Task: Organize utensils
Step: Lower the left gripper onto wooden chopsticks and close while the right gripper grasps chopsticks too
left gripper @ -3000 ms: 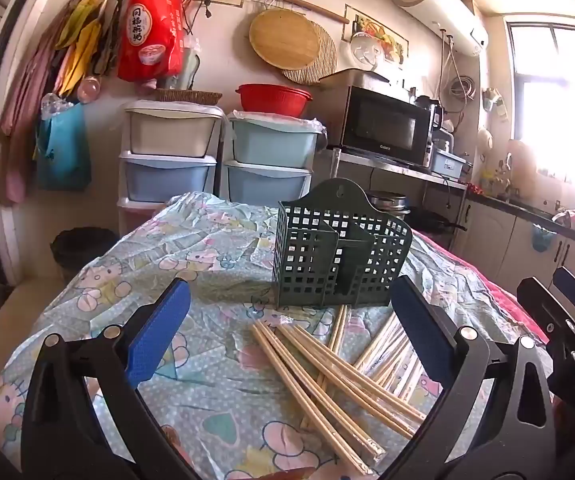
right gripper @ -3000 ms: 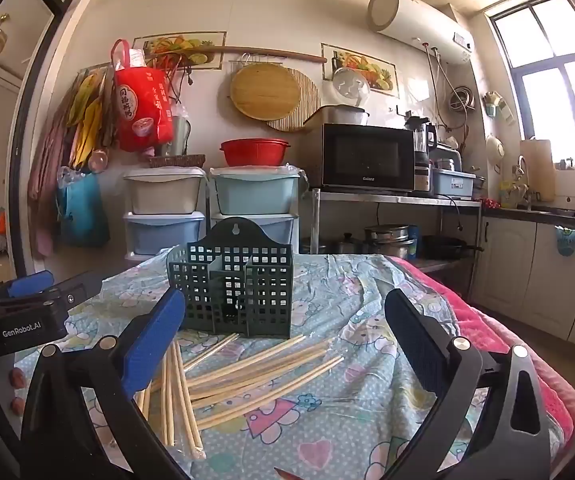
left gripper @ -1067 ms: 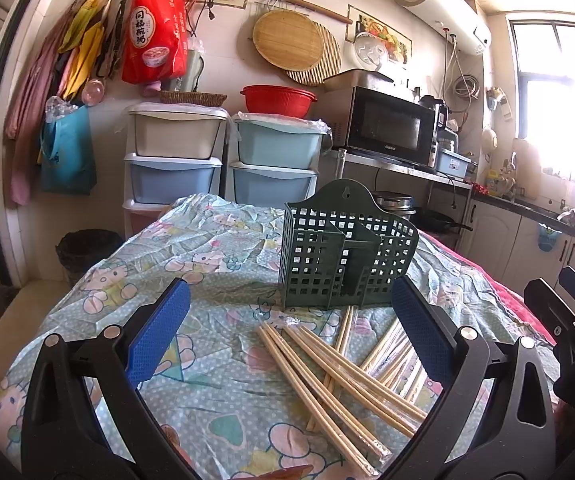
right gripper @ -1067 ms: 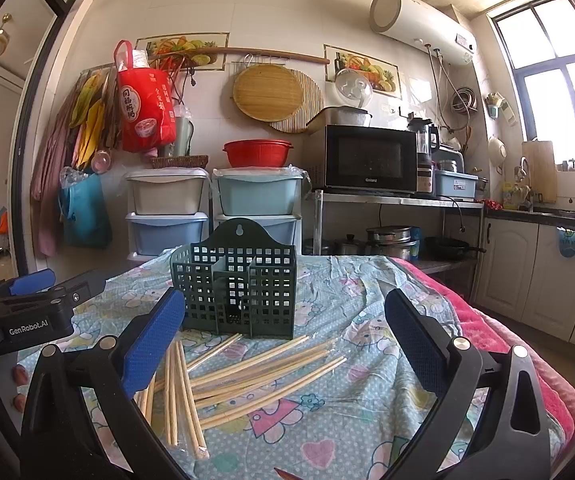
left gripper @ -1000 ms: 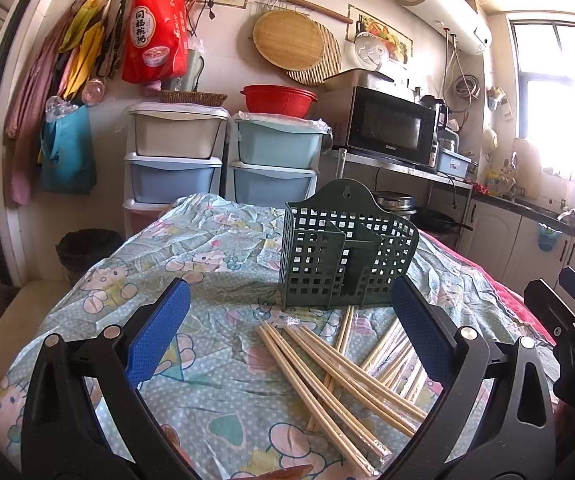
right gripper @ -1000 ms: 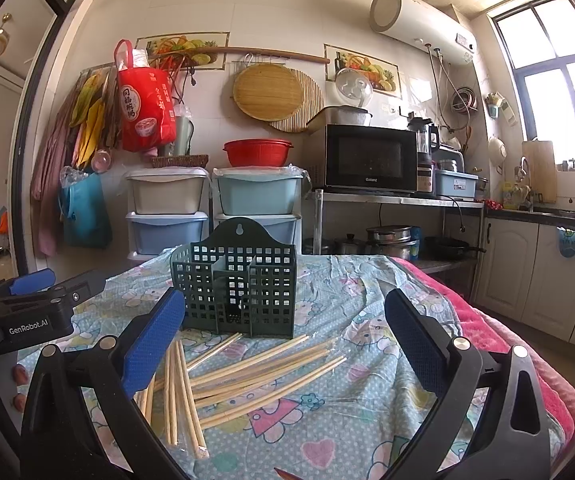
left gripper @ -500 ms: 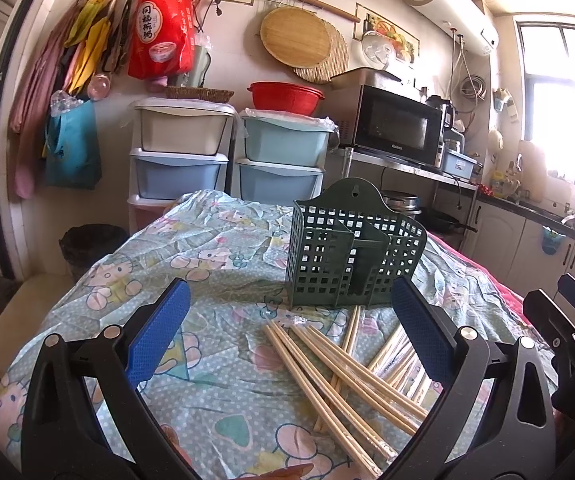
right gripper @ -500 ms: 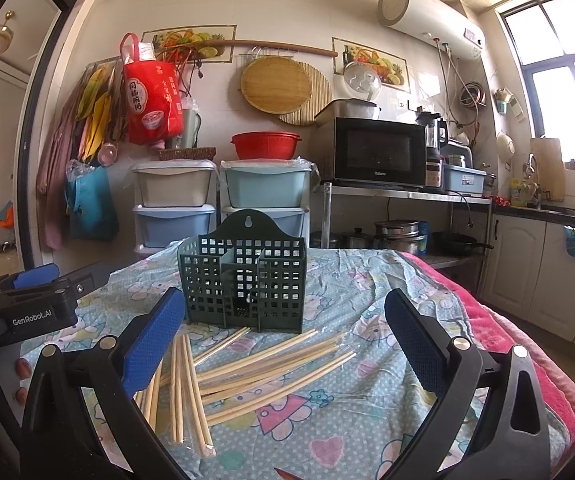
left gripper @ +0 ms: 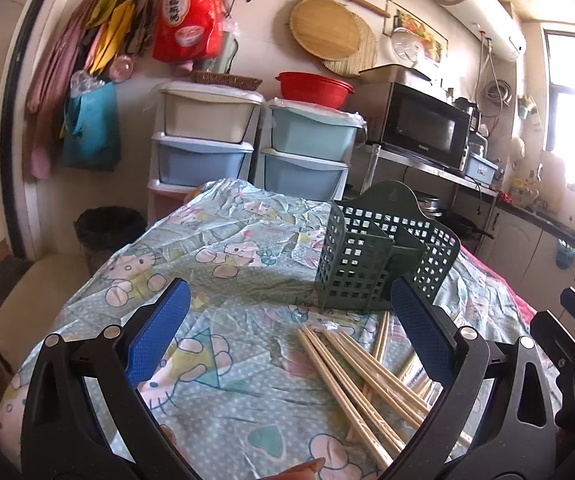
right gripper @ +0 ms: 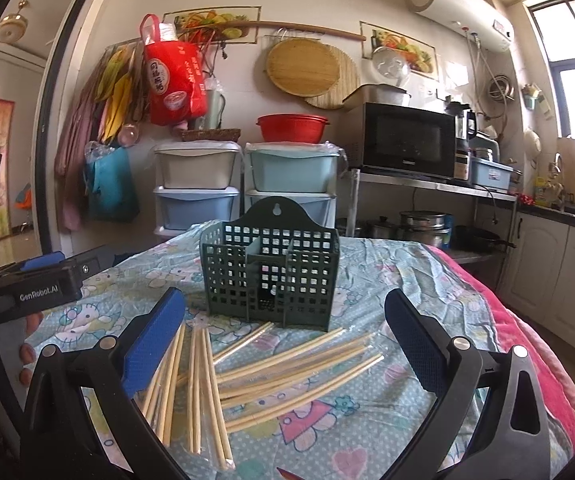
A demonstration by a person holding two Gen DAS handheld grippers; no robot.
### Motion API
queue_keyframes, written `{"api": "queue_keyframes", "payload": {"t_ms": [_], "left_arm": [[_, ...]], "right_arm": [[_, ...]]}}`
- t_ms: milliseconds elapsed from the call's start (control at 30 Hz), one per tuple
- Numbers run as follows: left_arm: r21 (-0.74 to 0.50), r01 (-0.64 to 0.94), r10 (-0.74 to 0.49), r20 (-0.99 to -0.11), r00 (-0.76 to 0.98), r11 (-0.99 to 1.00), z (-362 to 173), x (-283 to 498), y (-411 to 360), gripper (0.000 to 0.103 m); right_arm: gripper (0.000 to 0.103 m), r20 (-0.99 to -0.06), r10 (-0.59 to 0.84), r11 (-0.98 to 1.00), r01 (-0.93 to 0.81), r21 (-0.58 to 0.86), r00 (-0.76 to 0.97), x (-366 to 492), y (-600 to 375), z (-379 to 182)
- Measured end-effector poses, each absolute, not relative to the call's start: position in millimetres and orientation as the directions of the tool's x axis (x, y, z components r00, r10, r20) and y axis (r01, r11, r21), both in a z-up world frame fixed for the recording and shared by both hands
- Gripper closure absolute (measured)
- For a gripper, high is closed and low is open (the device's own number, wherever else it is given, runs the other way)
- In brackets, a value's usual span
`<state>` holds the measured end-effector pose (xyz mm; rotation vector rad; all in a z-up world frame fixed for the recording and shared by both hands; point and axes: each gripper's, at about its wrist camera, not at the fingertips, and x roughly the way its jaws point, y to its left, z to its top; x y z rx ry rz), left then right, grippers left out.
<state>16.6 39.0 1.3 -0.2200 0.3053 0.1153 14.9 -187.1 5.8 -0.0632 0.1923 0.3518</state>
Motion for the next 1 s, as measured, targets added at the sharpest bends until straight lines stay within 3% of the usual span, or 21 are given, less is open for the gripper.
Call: {"api": "queue_keyframes", "payload": {"t_ms": [567,867,1000], "left_arm": [[-0.240,-0.110,0.001,-0.415,0.910,0.965,32,80,79,0.010],[-0.272,-0.059,-0.122,-0.602,0.789,0.961,7,137,82,0.011],[-0.288,-0.045,-0.166,-0.663,0.730,0.956,-13,154,83,0.027]], "right_arm": [[0.006,-0.211,0.342,0.933,-0.358,-0.040,0.916,53,-192,37],[0.007,-0.303,0.305,0.941,-0.334,-0.046,0.903,84,-199,35],[0.017,-0.377,0.282,0.943,-0.327,-0.060,0.882,101,-201,26]]}}
